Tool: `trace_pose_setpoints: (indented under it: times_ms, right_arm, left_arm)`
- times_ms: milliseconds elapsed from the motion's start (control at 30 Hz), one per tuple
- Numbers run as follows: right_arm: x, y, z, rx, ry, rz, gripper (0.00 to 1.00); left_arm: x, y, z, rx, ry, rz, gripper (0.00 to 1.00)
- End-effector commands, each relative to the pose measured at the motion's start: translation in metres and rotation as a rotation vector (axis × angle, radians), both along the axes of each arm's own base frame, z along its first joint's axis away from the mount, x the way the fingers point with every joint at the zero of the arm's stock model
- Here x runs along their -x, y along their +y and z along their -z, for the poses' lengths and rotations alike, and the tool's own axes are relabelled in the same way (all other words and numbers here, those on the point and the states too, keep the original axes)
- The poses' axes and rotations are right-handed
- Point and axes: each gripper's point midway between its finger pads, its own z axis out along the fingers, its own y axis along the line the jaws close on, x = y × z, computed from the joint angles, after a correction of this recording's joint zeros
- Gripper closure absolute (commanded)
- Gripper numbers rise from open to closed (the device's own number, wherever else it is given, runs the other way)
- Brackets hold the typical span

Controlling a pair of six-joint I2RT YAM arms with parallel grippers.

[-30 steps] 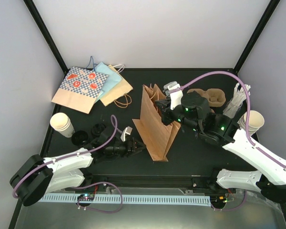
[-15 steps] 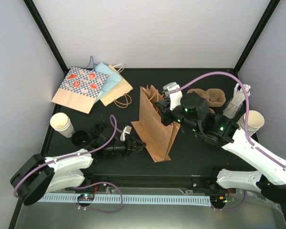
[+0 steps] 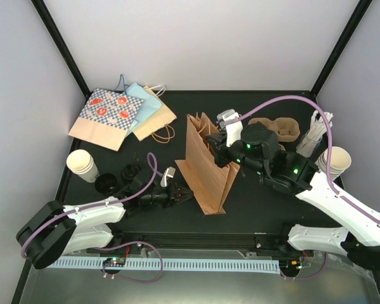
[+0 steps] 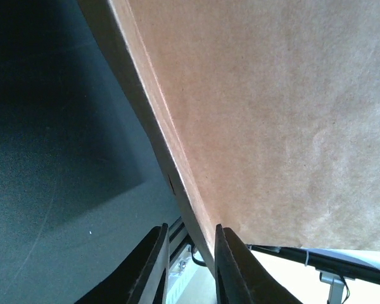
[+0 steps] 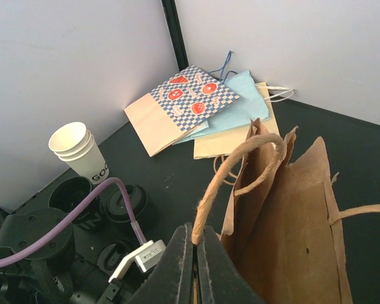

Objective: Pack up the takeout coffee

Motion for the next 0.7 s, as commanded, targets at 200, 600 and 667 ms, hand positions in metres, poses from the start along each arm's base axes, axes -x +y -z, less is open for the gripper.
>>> trace_pose_setpoints:
  times_ms: [200, 600, 667]
  right_arm:
    - [0.004, 0.001, -0.012, -0.047, -0.021, -0.016, 0.96]
    - [0.005, 0.000, -0.015, -0.051, -0.024, -0.018, 0.96]
    - [0.004, -0.003, -0.018, -0.056, -0.033, -0.006, 0.96]
  left_arm:
    - [-0.008, -0.010, -0.019, 0.049, -0.044, 0.001, 0.67]
    - [-0.011, -0.012, -0.009, 0.021, -0.021, -0.001, 0.97]
    - [-0.011, -0.011, -0.006, 0.010, -0.016, -0.002, 0.98]
